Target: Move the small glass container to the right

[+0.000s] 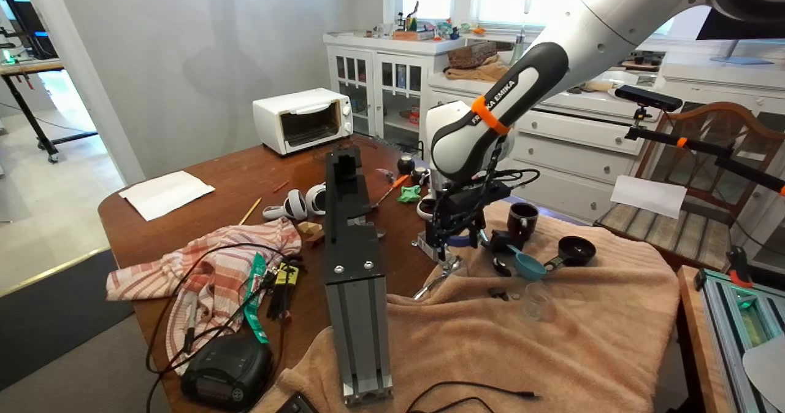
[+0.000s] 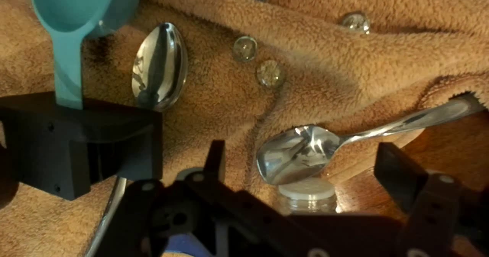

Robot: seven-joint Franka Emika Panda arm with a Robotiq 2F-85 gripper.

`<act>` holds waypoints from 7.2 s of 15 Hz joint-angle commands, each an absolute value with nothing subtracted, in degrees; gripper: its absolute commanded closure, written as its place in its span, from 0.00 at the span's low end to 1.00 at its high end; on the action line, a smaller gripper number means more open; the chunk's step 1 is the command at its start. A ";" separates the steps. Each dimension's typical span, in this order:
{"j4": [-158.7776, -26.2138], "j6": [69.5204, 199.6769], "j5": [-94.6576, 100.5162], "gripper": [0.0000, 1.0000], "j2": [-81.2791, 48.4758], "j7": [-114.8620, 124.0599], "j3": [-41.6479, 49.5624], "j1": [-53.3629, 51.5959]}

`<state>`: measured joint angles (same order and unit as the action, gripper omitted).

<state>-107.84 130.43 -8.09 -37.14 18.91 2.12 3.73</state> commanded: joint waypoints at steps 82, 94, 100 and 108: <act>-59.39 64.49 33.05 0.54 -65.36 -7.16 6.46 -3.63; -53.10 59.57 37.10 0.79 -66.65 -17.06 7.72 -1.14; -44.38 53.12 46.19 0.79 -70.67 -29.75 10.58 -1.11; -46.09 53.63 46.60 0.79 -69.99 -31.20 8.48 0.64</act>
